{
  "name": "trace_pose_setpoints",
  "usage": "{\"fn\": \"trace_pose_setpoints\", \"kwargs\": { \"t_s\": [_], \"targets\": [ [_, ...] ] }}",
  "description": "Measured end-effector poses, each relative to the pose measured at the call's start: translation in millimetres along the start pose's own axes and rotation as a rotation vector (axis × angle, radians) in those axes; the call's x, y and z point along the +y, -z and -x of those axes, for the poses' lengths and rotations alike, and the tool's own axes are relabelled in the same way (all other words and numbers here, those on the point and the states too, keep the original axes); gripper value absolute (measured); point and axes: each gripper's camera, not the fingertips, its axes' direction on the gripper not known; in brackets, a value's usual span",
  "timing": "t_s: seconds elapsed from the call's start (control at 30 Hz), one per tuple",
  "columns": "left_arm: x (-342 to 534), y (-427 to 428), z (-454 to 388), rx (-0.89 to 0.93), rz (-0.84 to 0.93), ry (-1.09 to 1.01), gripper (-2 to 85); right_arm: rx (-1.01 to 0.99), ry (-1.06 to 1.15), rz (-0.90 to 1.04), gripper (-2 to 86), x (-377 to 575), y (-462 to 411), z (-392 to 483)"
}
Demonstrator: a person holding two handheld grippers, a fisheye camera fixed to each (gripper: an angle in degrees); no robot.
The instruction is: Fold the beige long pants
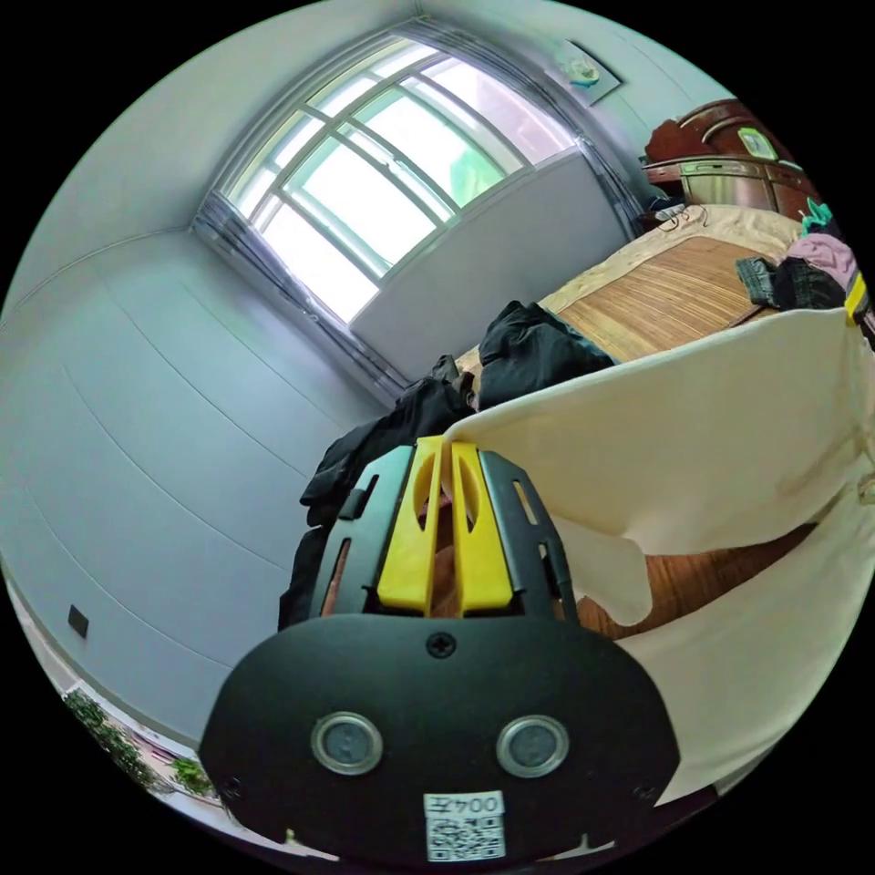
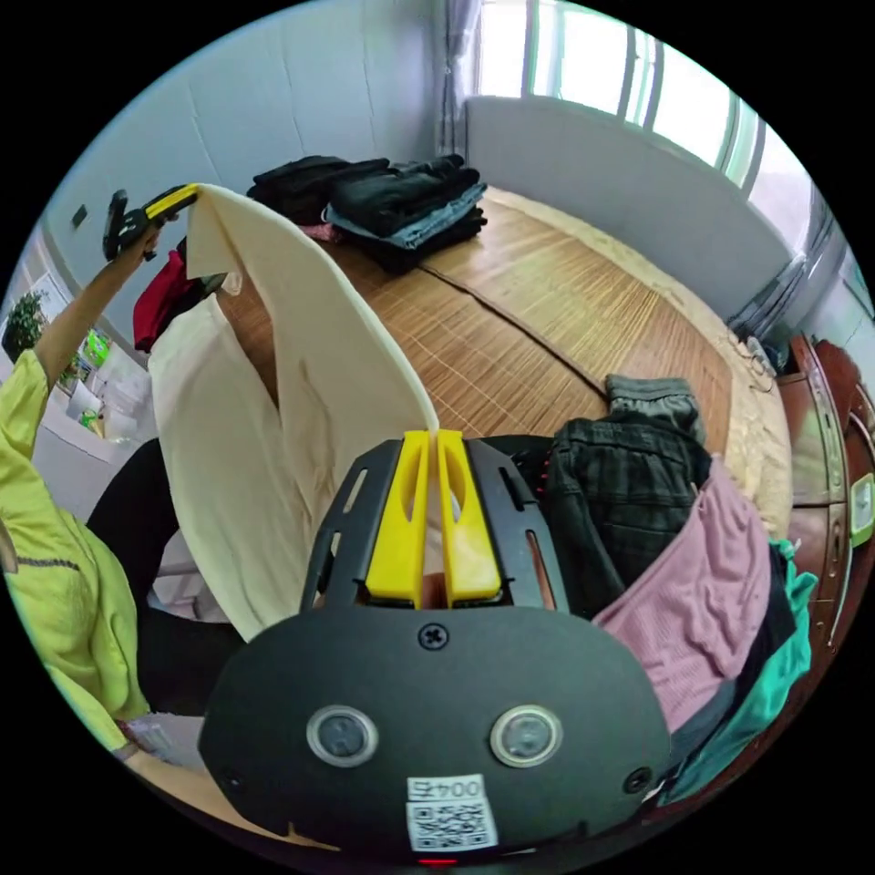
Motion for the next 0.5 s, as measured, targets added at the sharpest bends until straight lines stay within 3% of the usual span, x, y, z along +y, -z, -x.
{"fn": "trace_pose_setpoints", "kwargs": {
  "t_s": [0.23,0.37,0.5],
  "targets": [
    [84.5,52.1,42.2,-0.010,-0.092,-0.035,0.8,0.172,0.106,-0.125,-0.7,112.3,102.7,152.0],
    [162.8,73.2,35.3,-0.018,-0.086,-0.090,0.9,0.259,0.166,-0.070,-0.7,203.9,76.0,266.4],
    [263.7,82.9,4.1,0.018,0.014,-0.221,1.4,0.217,0.104,0.043,0.0,272.3,12.5,325.9]
  ]
}}
